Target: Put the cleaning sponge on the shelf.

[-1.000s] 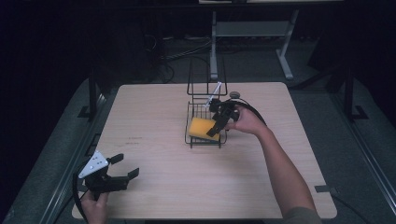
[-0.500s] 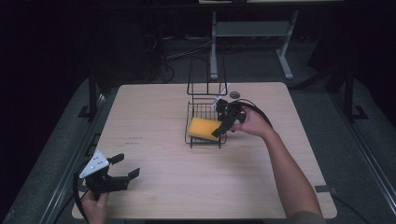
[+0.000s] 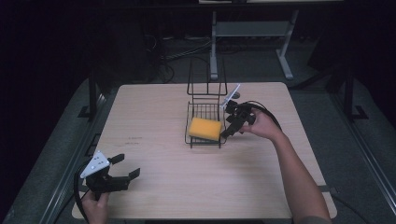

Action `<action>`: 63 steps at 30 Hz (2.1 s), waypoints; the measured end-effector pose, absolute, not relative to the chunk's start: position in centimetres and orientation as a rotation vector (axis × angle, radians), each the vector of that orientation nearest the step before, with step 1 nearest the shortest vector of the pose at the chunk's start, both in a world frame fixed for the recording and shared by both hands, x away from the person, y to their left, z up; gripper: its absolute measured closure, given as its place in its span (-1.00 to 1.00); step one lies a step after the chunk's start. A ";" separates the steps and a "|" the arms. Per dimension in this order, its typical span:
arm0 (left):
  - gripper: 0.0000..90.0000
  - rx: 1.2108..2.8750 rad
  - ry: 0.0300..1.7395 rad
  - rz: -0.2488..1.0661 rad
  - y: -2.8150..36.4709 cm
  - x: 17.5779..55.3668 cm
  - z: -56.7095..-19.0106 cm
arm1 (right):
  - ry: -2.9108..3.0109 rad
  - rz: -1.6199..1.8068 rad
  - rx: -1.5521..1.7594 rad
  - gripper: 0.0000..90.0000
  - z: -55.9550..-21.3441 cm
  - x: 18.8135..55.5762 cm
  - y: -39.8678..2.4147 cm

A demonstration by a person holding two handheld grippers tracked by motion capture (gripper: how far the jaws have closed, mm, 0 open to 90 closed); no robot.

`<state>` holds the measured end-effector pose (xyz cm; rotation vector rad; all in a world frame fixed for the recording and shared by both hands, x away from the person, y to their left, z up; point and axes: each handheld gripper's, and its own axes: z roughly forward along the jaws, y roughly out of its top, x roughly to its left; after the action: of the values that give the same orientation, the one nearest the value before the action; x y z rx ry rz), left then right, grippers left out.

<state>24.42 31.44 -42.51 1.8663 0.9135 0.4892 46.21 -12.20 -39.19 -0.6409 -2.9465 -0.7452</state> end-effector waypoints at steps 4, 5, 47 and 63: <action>-0.70 1.857 0.917 0.490 31.5 24.4 -42.5 | -2.939 -0.776 -0.659 -0.69 -39.3 45.9 -12.9; -0.70 1.861 0.915 0.489 31.5 24.4 -42.5 | -2.940 -0.771 -0.664 -0.69 -39.3 45.8 -13.1; -0.70 1.873 0.912 0.488 31.1 24.3 -42.5 | -2.933 -0.755 -0.797 -0.68 -42.0 39.7 -20.3; -0.70 1.880 0.911 0.485 31.0 24.3 -42.6 | -2.940 -0.738 -0.812 -0.68 -43.3 37.0 -21.8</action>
<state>24.28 30.96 -42.57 1.8800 0.9109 0.4846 37.03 -21.83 -43.34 -0.8117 -2.9404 -0.7384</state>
